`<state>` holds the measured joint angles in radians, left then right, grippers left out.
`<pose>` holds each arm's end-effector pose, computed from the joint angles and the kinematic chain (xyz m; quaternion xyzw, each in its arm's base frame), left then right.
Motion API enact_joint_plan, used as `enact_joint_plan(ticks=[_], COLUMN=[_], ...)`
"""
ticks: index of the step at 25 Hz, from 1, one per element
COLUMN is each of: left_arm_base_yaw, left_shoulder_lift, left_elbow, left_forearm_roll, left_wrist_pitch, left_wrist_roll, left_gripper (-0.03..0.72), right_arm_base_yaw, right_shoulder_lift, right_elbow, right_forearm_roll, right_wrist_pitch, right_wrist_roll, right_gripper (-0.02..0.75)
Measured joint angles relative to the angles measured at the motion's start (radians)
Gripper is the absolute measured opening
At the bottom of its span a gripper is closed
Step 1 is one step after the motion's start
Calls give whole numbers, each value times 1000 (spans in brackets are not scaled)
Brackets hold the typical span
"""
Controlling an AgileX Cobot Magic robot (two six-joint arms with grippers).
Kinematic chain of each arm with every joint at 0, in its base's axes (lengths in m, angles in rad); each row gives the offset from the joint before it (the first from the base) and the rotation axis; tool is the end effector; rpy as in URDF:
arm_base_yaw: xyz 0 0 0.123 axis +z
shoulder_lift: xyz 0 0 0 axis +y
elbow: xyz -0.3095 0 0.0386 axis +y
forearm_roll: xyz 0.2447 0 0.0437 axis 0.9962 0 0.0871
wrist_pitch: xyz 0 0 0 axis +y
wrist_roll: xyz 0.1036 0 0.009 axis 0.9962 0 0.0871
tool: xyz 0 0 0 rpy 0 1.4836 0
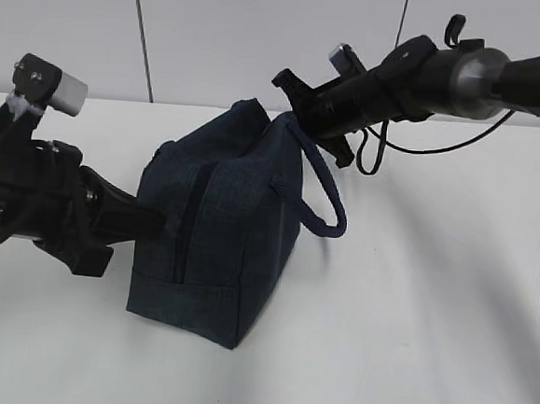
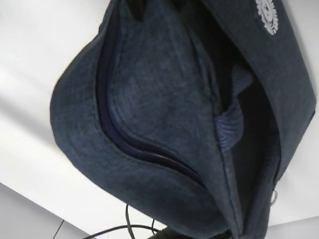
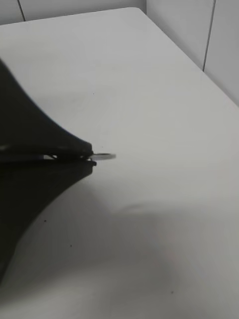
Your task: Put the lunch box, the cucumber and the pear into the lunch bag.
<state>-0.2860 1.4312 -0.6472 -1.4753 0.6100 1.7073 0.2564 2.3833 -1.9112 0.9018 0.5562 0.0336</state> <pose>0.2336 -0.1306 0.2340 0.3467 0.8147 -0.2809 0.3703 0.5289 0.1832 0.1707 0.1838 0.8817 0.3701 0.2276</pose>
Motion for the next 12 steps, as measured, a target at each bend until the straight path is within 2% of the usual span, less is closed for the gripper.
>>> enact_joint_plan(ticks=[7, 9, 11, 12], left_arm_base_yaw=[0, 0, 0, 0], left_shoulder_lift=[0, 0, 0, 0], left_elbow=[0, 0, 0, 0], left_forearm_roll=[2, 6, 8, 8], left_wrist_pitch=[1, 5, 10, 13], left_wrist_roll=[0, 0, -1, -6], left_gripper=[8, 34, 97, 147], right_arm_base_yaw=[-9, -11, -14, -16], right_shoulder_lift=[9, 11, 12, 12], right_elbow=[-26, -51, -79, -94], right_forearm_roll=[23, 23, 23, 21], right_wrist_pitch=[45, 59, 76, 86], right_wrist_roll=[-69, -105, -128, -137], right_gripper=[18, 84, 241, 354])
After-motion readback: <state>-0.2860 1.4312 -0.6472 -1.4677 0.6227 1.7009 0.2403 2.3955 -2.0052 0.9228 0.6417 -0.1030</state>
